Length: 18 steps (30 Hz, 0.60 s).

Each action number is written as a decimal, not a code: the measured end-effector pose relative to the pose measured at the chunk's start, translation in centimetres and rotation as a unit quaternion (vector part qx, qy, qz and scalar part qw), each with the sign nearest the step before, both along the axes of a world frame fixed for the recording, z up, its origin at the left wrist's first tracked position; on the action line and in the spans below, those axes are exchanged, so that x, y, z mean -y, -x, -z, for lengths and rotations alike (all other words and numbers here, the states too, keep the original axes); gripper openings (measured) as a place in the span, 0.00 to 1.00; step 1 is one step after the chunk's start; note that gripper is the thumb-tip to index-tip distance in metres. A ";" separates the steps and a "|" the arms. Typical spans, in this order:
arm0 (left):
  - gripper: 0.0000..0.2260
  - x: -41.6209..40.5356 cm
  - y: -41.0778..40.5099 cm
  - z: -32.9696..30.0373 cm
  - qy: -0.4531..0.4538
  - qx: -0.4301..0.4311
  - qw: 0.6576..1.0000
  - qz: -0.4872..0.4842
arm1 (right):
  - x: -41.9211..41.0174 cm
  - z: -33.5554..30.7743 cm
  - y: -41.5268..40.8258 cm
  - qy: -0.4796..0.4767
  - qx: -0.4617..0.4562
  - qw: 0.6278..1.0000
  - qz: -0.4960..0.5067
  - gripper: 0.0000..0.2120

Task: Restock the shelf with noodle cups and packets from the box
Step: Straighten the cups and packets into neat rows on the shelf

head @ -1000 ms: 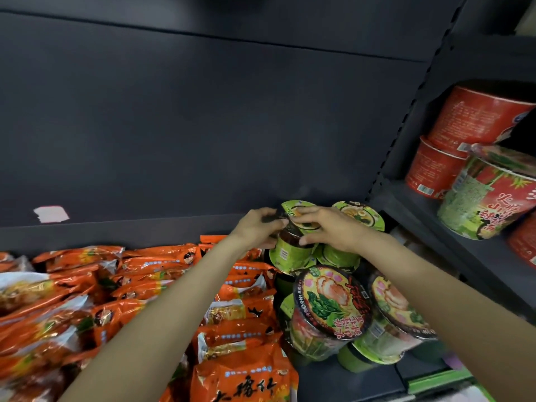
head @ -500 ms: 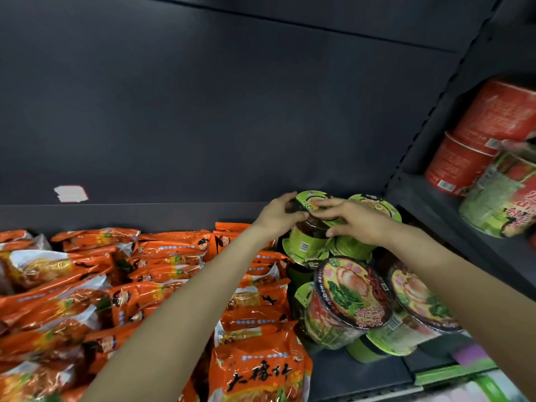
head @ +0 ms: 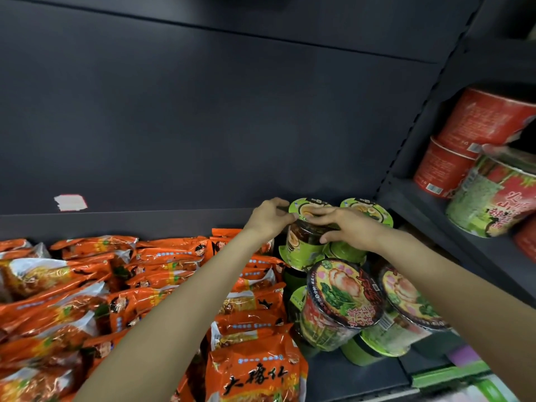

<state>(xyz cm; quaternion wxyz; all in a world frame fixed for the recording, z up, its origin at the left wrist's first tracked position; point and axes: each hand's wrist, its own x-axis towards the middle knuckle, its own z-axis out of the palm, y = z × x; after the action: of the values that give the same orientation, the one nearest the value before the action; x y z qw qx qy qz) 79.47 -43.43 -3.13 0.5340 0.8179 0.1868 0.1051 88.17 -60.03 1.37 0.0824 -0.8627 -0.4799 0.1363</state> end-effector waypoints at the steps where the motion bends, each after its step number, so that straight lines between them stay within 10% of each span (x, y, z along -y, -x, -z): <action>1: 0.18 0.0 -0.1 0.0 0.008 0.002 1.000 0.006 | 0.1 0.0 0.0 0.001 0.001 1.000 -0.003 0.28; 11: 0.15 0.4 0.8 1.0 0.051 0.030 0.998 0.024 | -0.2 0.6 0.6 -0.071 0.016 0.997 0.027 0.20; 18: 0.12 -0.7 3.0 4.7 -0.090 -0.038 0.994 0.053 | 0.1 0.6 0.6 -0.080 -0.006 0.996 0.037 0.19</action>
<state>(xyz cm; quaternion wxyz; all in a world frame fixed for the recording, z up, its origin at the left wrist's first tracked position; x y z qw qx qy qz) 76.51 -42.68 -7.80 0.4557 0.8746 0.1533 0.0622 87.59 -60.18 0.76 0.1587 -0.8698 -0.4565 0.0997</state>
